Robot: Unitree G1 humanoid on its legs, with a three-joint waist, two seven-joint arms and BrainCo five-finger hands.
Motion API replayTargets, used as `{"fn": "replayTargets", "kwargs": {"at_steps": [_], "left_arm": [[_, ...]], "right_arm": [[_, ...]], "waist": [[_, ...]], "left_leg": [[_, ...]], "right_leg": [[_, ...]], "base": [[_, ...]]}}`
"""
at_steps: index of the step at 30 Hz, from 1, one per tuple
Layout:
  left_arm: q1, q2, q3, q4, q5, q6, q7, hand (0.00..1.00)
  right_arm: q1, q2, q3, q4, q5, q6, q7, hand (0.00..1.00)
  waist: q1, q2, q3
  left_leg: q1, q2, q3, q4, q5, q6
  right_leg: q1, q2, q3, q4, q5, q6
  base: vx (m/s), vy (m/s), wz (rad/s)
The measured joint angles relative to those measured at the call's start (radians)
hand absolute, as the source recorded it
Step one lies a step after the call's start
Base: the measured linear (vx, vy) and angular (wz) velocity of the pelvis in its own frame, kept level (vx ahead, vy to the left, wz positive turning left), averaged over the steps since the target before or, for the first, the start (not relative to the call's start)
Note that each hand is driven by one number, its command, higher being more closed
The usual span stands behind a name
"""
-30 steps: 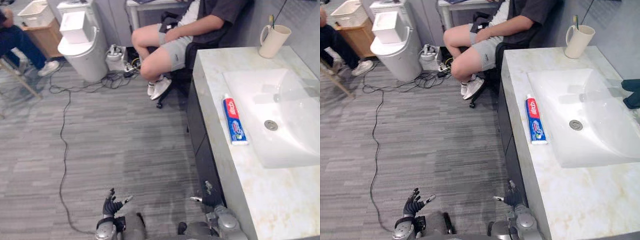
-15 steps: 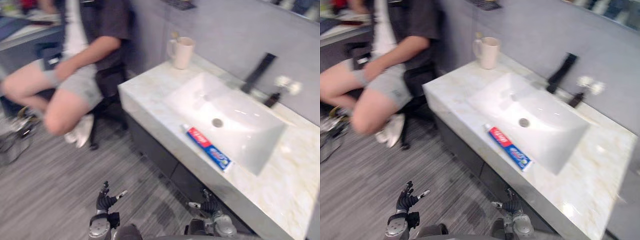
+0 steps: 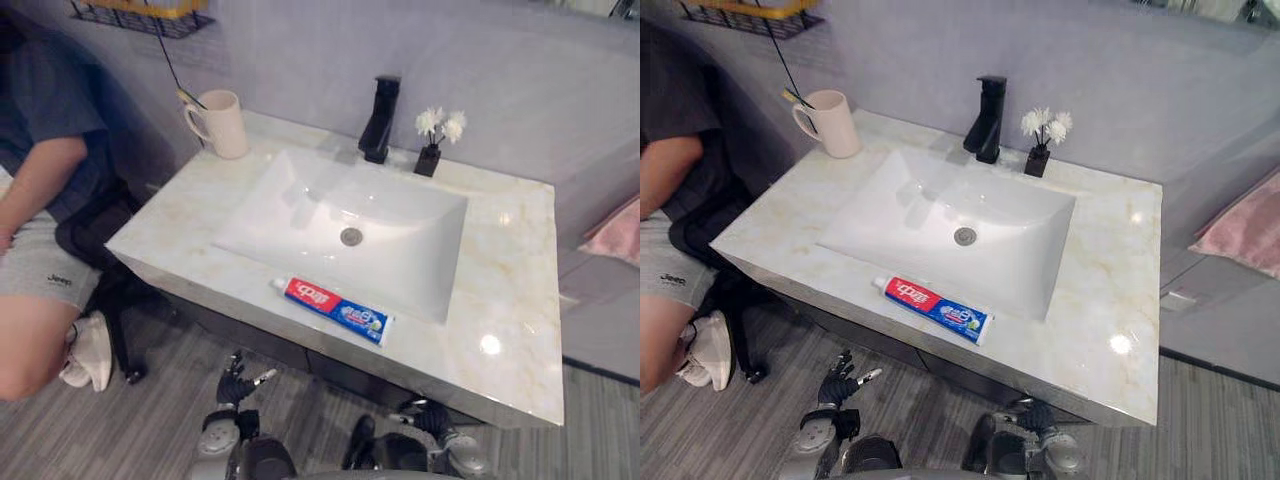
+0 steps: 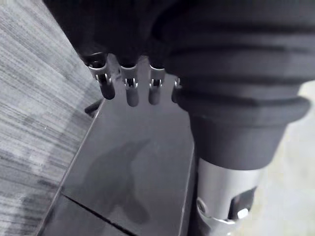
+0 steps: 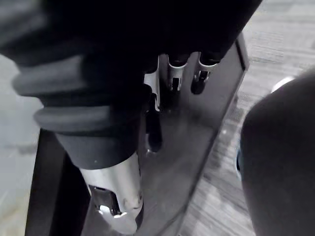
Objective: Organize washtable
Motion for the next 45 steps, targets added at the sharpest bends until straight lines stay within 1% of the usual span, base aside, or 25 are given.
{"fn": "replayTargets", "kwargs": {"at_steps": [1,2,3,4,5,7,8,9,10,11,13,15,17,22,23,29,34,36,39,40,41,42,43,44,45], "left_arm": [[0.030,-0.004,0.026,0.009,0.000,0.003,0.005,0.00],[0.044,-0.011,0.037,0.014,-0.001,0.004,0.007,0.00],[0.055,0.006,0.054,0.013,-0.001,0.004,0.023,0.00],[0.050,0.026,0.054,0.026,-0.001,0.005,0.024,0.00],[0.049,0.023,0.053,0.024,-0.002,0.006,0.024,0.00],[0.074,0.004,0.051,0.035,-0.001,0.004,0.022,0.00],[0.074,-0.001,0.051,0.045,-0.001,0.004,0.022,0.00],[0.070,-0.007,0.050,0.062,-0.001,0.005,0.020,0.00],[0.067,-0.007,0.050,0.065,0.000,0.005,0.020,0.00],[0.067,-0.006,0.050,0.066,0.000,0.005,0.020,0.00],[0.046,0.000,0.050,0.066,0.000,0.004,0.020,0.00],[0.028,0.009,0.049,0.076,0.000,0.004,0.020,0.00],[0.025,0.016,0.043,0.094,0.000,0.004,0.020,0.00],[0.029,0.025,0.043,0.103,0.000,0.004,0.019,0.00],[0.028,0.025,0.032,0.139,0.001,0.004,0.019,0.00],[0.028,0.024,0.032,0.140,0.001,0.004,0.019,0.00],[0.027,0.021,0.027,0.176,-0.003,0.004,0.019,0.00],[0.028,0.021,0.009,0.180,-0.011,0.005,0.018,0.00],[0.017,0.017,-0.009,0.209,-0.042,0.006,0.016,0.00],[0.013,0.016,-0.017,0.219,-0.044,0.013,0.015,0.00],[0.015,0.016,-0.018,0.219,-0.044,0.014,0.013,0.00],[0.020,0.018,-0.023,0.219,-0.045,0.017,0.008,0.00],[0.019,0.021,-0.024,0.219,-0.049,0.020,0.002,0.00],[0.005,0.028,-0.025,0.218,-0.052,0.022,-0.003,0.00],[0.005,0.027,-0.025,0.218,-0.052,0.022,-0.003,0.00]], "right_arm": [[-0.015,-0.016,-0.023,0.022,-0.005,-0.002,-0.029,0.00],[-0.021,-0.019,-0.031,0.031,0.000,0.005,-0.035,0.00],[-0.023,-0.019,-0.058,0.036,-0.006,0.006,-0.058,0.00],[-0.008,-0.030,-0.068,0.051,-0.014,0.008,-0.069,0.00],[0.000,-0.040,-0.072,0.061,-0.016,0.010,-0.072,0.00],[0.018,-0.054,-0.091,0.072,-0.019,0.012,-0.078,0.00],[0.022,-0.055,-0.094,0.073,-0.019,0.012,-0.077,0.00],[0.026,-0.056,-0.100,0.074,-0.018,0.012,-0.077,0.00],[0.027,-0.055,-0.101,0.074,-0.018,0.012,-0.077,0.00],[0.028,-0.055,-0.101,0.074,-0.018,0.012,-0.077,0.00],[0.031,-0.054,-0.102,0.075,-0.013,0.013,-0.077,0.00],[0.020,-0.053,-0.104,0.076,-0.002,0.012,-0.077,0.00],[0.017,-0.050,-0.104,0.086,0.012,0.013,-0.077,0.00],[0.017,-0.042,-0.104,0.093,0.022,0.013,-0.077,0.00],[-0.009,-0.043,-0.102,0.112,0.027,0.014,-0.077,0.00],[-0.009,-0.043,-0.102,0.112,0.029,0.014,-0.077,0.00],[-0.011,-0.043,-0.103,0.112,0.097,0.013,-0.077,0.00],[-0.012,-0.043,-0.103,0.113,0.119,0.013,-0.077,0.00],[-0.014,-0.038,-0.104,0.119,0.168,0.011,-0.077,0.00],[-0.014,-0.036,-0.104,0.132,0.192,0.011,-0.078,0.00],[-0.015,-0.036,-0.104,0.134,0.196,0.011,-0.080,0.00],[-0.012,-0.036,-0.104,0.141,0.198,0.012,-0.089,0.00],[-0.013,-0.036,-0.104,0.151,0.203,0.011,-0.090,0.00],[-0.006,-0.040,-0.104,0.156,0.208,0.011,-0.090,0.00],[-0.004,-0.044,-0.104,0.156,0.212,0.011,-0.091,0.00]], "waist": [[0.008,0.052,-0.012],[0.010,0.061,-0.023],[-0.004,0.023,-0.025],[-0.003,0.002,-0.018],[-0.001,0.001,-0.019],[-0.004,0.010,-0.035],[-0.004,0.013,-0.036],[-0.007,0.020,-0.044],[-0.008,0.025,-0.048],[-0.009,0.025,-0.048],[-0.009,0.018,-0.048],[-0.008,0.004,-0.056],[-0.007,-0.005,-0.060],[-0.005,-0.007,-0.061],[-0.005,-0.018,-0.069],[-0.004,-0.019,-0.068],[-0.003,-0.028,-0.063],[-0.002,-0.033,-0.061],[-0.003,-0.033,-0.058],[0.002,-0.025,-0.053],[0.005,-0.023,-0.051],[0.008,-0.007,-0.043],[0.010,-0.010,-0.041],[0.012,-0.019,-0.031],[0.012,-0.021,-0.027]], "left_leg": [[-0.001,-0.011,-0.050,-0.063,-0.010,-0.049],[-0.001,-0.013,-0.046,-0.079,-0.015,-0.044],[0.034,-0.064,-0.037,-0.130,-0.014,-0.044],[0.067,-0.100,-0.029,-0.163,-0.007,-0.040],[0.082,-0.108,-0.027,-0.179,-0.006,-0.038],[0.143,-0.149,-0.009,-0.285,0.045,-0.019],[0.156,-0.158,-0.006,-0.308,0.057,-0.017],[0.179,-0.169,0.002,-0.335,0.082,-0.009],[0.190,-0.176,0.005,-0.340,0.094,0.005],[0.192,-0.179,0.005,-0.340,0.094,0.006],[0.206,-0.188,0.005,-0.348,0.094,0.006],[0.224,-0.199,0.008,-0.366,0.095,0.007],[0.240,-0.211,0.010,-0.371,0.094,0.007],[0.251,-0.212,0.025,-0.372,0.087,0.019],[0.275,-0.227,0.027,-0.392,0.087,0.025],[0.274,-0.227,0.027,-0.392,0.087,0.025],[0.271,-0.218,0.025,-0.393,0.086,0.024],[0.266,-0.215,0.024,-0.393,0.085,0.023],[0.220,-0.197,0.006,-0.352,0.054,0.006],[0.189,-0.163,0.003,-0.264,0.016,-0.002],[0.182,-0.148,0.001,-0.232,0.002,-0.011],[0.169,-0.125,0.000,-0.186,-0.017,-0.027],[0.154,-0.115,-0.001,-0.138,-0.022,-0.036],[0.097,-0.091,-0.008,0.012,-0.013,-0.051],[0.071,-0.083,-0.014,0.079,-0.003,-0.066]], "right_leg": [[-0.007,0.026,0.050,-0.024,0.023,0.022],[-0.012,0.027,0.067,-0.011,0.024,0.017],[-0.004,0.000,0.134,0.032,0.019,0.023],[0.027,-0.024,0.162,-0.014,0.028,0.024],[0.039,-0.025,0.168,-0.036,0.038,0.040],[0.074,-0.037,0.199,-0.112,0.078,0.056],[0.083,-0.040,0.208,-0.124,0.083,0.060],[0.089,-0.042,0.221,-0.141,0.101,0.058],[0.096,-0.043,0.232,-0.151,0.109,0.061],[0.100,-0.045,0.234,-0.156,0.111,0.063],[0.109,-0.051,0.239,-0.162,0.112,0.065],[0.129,-0.055,0.241,-0.187,0.120,0.077],[0.141,-0.055,0.246,-0.192,0.120,0.077],[0.144,-0.057,0.261,-0.199,0.125,0.084],[0.167,-0.057,0.267,-0.249,0.157,0.089],[0.166,-0.057,0.266,-0.249,0.157,0.089],[0.165,-0.055,0.263,-0.255,0.157,0.089],[0.161,-0.054,0.260,-0.255,0.155,0.089],[0.150,-0.046,0.225,-0.254,0.143,0.077],[0.160,-0.025,0.210,-0.252,0.125,0.063],[0.169,-0.018,0.209,-0.252,0.117,0.058],[0.177,-0.008,0.207,-0.254,0.101,0.058],[0.185,-0.001,0.206,-0.254,0.094,0.052],[0.206,0.003,0.210,-0.253,0.088,0.047],[0.218,0.001,0.215,-0.250,0.088,0.042]], "base": [[-0.04,0.225,-0.97],[0.09,0.229,-0.73],[0.17,0.187,-0.24],[0.16,0.173,-0.12],[0.08,0.130,-0.22],[0.06,0.138,-0.37],[0.17,0.144,-0.40],[0.16,0.109,-0.37],[0.17,0.102,-0.30],[0.16,0.071,-0.18],[0.13,0.069,-0.08],[0.08,0.057,-0.04],[0.06,0.047,-0.10],[-0.01,0.023,-0.10],[0.00,0.000,0.00],[0.00,0.000,0.00],[0.00,0.000,0.00],[0.00,0.000,0.03],[0.04,-0.042,0.24],[0.08,-0.090,0.13],[0.10,-0.092,0.05],[0.07,-0.055,0.02],[0.10,-0.095,0.03],[0.10,-0.105,0.04],[0.17,-0.111,-0.01]]}}
